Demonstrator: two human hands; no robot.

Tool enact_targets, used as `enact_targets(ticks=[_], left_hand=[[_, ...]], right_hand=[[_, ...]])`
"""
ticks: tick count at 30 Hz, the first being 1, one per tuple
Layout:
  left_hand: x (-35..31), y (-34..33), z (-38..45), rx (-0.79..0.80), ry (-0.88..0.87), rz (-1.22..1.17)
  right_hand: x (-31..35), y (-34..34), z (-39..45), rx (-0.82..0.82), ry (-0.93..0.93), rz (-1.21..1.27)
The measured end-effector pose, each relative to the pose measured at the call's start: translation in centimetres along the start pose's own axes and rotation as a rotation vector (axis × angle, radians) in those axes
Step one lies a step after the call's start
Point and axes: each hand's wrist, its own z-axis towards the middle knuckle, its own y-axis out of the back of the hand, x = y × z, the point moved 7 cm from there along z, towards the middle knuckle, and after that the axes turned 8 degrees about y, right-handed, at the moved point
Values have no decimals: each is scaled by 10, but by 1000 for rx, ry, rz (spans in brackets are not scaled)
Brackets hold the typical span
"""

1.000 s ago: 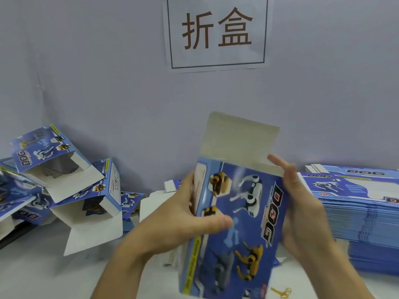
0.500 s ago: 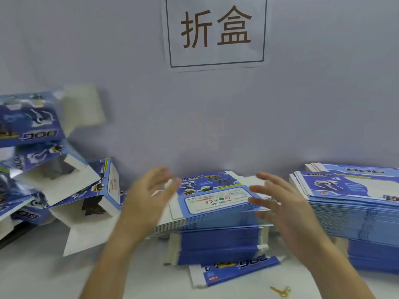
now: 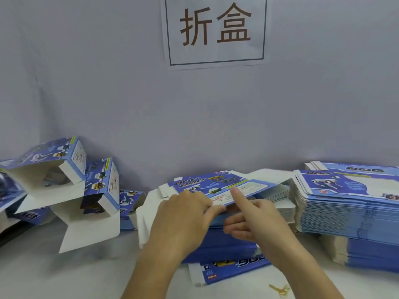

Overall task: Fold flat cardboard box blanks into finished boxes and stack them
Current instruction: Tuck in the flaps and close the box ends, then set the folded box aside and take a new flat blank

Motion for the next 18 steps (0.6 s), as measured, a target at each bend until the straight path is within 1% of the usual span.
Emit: enact_targets(ticks=[1,3,5,6,7,8,9,10,11,12,13,14,15,16,17,18], left_hand=[[-15,6,-4,-63,-82,12],[-41,11,-13,-133,-220,-97],[-50,9,-15,-72,-251,-330],[-45,7,-11,-12,-205,-490],[-35,7,-6,-2,-127,-640],[-20,12,-2,-67,-17,-721],[0,18,1,-173,120,-750],[20,23,2,-243,269,-784],[37,22,2,-206,407,-865],[48,15,3,-84,483,-1006],[50,8,2,95,481,-1179],[47,-1,1,293,433,-1342],[41,-3,-3,427,392,-1452],[38,-3,-5,457,364,-1492],[37,-1,-5,407,345,-1500],[39,1,-2,300,333,-1484]], right_hand=[[2,-2,0,-25,23,59],[5,4,1,-141,92,193],[10,19,1,-264,151,265],[13,25,1,-282,174,311],[17,29,1,-268,194,375],[21,33,1,-237,209,451],[25,35,1,-198,217,520],[28,37,1,-153,223,570],[30,37,-1,-98,225,594],[32,36,-3,-36,219,595],[32,34,-5,24,209,573],[32,31,-6,70,201,540],[32,28,-8,93,196,499],[32,25,-8,80,196,445],[31,25,-8,26,206,352],[32,27,-7,-55,223,193]])
